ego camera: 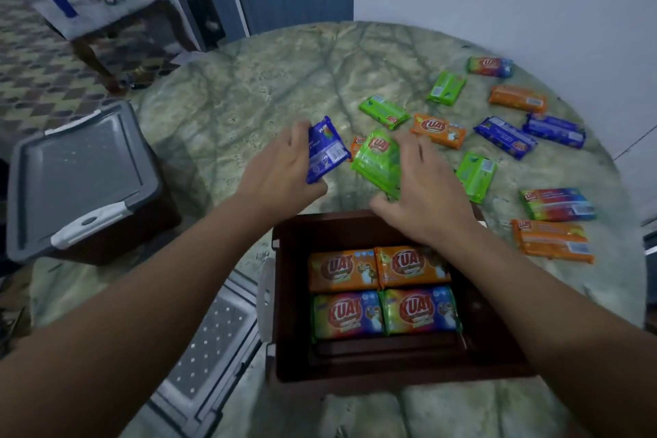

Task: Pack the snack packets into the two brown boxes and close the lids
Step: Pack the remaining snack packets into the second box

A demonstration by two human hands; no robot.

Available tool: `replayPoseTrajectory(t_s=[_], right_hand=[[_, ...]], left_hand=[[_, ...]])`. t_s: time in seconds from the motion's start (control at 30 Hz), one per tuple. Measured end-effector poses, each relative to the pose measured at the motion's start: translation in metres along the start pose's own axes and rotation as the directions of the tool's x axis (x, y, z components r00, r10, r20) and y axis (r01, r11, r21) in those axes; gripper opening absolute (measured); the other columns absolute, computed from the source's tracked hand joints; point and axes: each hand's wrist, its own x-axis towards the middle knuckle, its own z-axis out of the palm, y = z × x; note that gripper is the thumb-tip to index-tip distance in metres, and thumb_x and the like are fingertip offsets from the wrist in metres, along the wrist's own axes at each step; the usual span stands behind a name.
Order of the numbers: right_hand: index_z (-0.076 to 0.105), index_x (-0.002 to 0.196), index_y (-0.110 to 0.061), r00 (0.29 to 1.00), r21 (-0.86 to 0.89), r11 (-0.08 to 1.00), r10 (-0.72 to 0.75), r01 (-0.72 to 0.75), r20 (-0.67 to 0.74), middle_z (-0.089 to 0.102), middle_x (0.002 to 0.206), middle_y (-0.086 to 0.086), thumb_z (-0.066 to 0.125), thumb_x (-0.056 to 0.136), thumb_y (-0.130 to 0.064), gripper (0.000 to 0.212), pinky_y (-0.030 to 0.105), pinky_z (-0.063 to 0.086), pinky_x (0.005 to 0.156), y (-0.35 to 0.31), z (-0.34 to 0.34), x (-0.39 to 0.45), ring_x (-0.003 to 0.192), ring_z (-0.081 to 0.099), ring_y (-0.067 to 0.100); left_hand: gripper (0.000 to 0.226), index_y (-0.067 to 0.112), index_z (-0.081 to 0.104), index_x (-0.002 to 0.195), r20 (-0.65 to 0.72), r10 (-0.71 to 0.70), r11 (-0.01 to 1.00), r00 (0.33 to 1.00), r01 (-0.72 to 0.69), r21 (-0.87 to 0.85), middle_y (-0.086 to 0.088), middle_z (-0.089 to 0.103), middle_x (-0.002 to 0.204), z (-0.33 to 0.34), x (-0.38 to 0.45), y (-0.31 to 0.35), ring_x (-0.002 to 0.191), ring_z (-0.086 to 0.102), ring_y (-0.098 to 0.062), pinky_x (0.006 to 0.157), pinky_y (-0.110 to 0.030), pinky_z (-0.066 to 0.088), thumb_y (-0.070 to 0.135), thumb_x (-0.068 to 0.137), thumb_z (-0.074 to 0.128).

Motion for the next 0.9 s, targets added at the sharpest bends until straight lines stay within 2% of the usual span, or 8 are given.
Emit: replayPoseTrajectory(t_s=[0.13, 0.3, 0.37, 0.43, 0.5, 0.6, 0.7, 0.9], right_hand=[[0.036, 0.148, -0.016, 0.966, 0.024, 0.995, -0.096, 0.093, 0.239, 0.048, 0.140, 0.007, 0.074, 0.073, -0.038, 0.087, 0.039, 0.045, 0.100, 0.009, -0.023, -0.046, 0.127, 0.050, 0.028], [0.029, 0.142, -0.033, 0.793, -0.056, 0.977, -0.133, 0.205, 0.594, 0.049, 0.127, -0.005, 0.078, 0.068, -0.050, 0.090, 0.043, 0.050, 0.093, 0.035, -0.038, -0.084, 0.115, 0.055, 0.021], [0.031, 0.142, -0.033, 0.752, -0.136, 0.947, -0.138, 0.290, 0.644, 0.050, 0.125, -0.005, 0.076, 0.070, -0.052, 0.087, 0.040, 0.047, 0.093, 0.041, -0.039, -0.094, 0.113, 0.055, 0.020], [0.035, 0.144, -0.030, 0.765, -0.227, 0.892, -0.178, 0.391, 0.619, 0.053, 0.124, -0.004, 0.073, 0.071, -0.053, 0.085, 0.037, 0.043, 0.089, 0.042, -0.034, -0.102, 0.112, 0.056, 0.020], [0.037, 0.144, -0.027, 0.773, -0.285, 0.851, -0.200, 0.442, 0.601, 0.054, 0.123, -0.002, 0.072, 0.072, -0.054, 0.084, 0.037, 0.041, 0.086, 0.041, -0.029, -0.106, 0.110, 0.057, 0.021], [0.036, 0.146, -0.025, 0.783, -0.303, 0.847, -0.191, 0.436, 0.592, 0.054, 0.127, 0.000, 0.072, 0.076, -0.056, 0.085, 0.037, 0.041, 0.088, 0.039, -0.028, -0.105, 0.111, 0.056, 0.022], [0.035, 0.148, -0.028, 0.782, -0.300, 0.839, -0.214, 0.454, 0.585, 0.053, 0.128, 0.000, 0.069, 0.076, -0.062, 0.087, 0.037, 0.039, 0.088, 0.039, -0.029, -0.107, 0.112, 0.053, 0.022], [0.032, 0.152, -0.031, 0.768, -0.291, 0.840, -0.209, 0.457, 0.605, 0.052, 0.129, 0.000, 0.067, 0.078, -0.067, 0.089, 0.037, 0.038, 0.086, 0.038, -0.030, -0.105, 0.112, 0.056, 0.022]], left_hand=[[0.075, 0.014, 0.036, 0.136, 0.047, -0.024, 0.999, 0.999, 0.026, -0.043, 0.001, 0.049, 0.106, -0.005, -0.058, 0.032, 0.089, 0.053, -0.024, 0.070, -0.030, 0.030, 0.032, 0.075, 0.076], [0.073, 0.019, 0.039, 0.135, 0.158, 0.128, 0.991, 0.979, -0.133, 0.016, -0.003, 0.054, 0.121, 0.022, -0.123, 0.053, 0.103, 0.058, -0.024, 0.085, -0.038, 0.046, 0.053, 0.077, 0.068], [0.070, 0.021, 0.040, 0.137, 0.237, 0.158, 0.979, 0.959, -0.182, 0.087, -0.001, 0.057, 0.124, 0.031, -0.135, 0.053, 0.110, 0.058, -0.022, 0.100, -0.040, 0.043, 0.056, 0.081, 0.064], [0.061, 0.022, 0.043, 0.135, 0.271, 0.180, 0.968, 0.946, -0.220, 0.122, 0.001, 0.063, 0.124, 0.036, -0.138, 0.051, 0.112, 0.060, -0.020, 0.114, -0.041, 0.034, 0.056, 0.086, 0.057], [0.041, 0.025, 0.049, 0.122, 0.228, 0.145, 0.984, 0.963, -0.164, 0.065, 0.003, 0.070, 0.106, 0.037, -0.135, 0.049, 0.099, 0.065, -0.018, 0.117, -0.042, 0.031, 0.054, 0.092, 0.048], [0.034, 0.029, 0.055, 0.109, 0.167, 0.073, 0.997, 0.983, -0.076, 0.013, 0.003, 0.065, 0.076, 0.038, -0.134, 0.045, 0.078, 0.063, -0.018, 0.100, -0.038, 0.045, 0.059, 0.099, 0.045], [0.039, 0.037, 0.056, 0.123, 0.146, -0.013, 0.998, 0.989, 0.022, -0.057, 0.006, 0.070, 0.088, 0.034, -0.133, 0.046, 0.078, 0.062, -0.015, 0.065, -0.035, 0.050, 0.064, 0.097, 0.047], [0.039, 0.043, 0.053, 0.130, 0.249, -0.081, 0.997, 0.965, 0.079, 0.017, 0.005, 0.072, 0.099, 0.036, -0.126, 0.047, 0.087, 0.063, -0.016, 0.067, -0.033, 0.051, 0.060, 0.104, 0.029]])
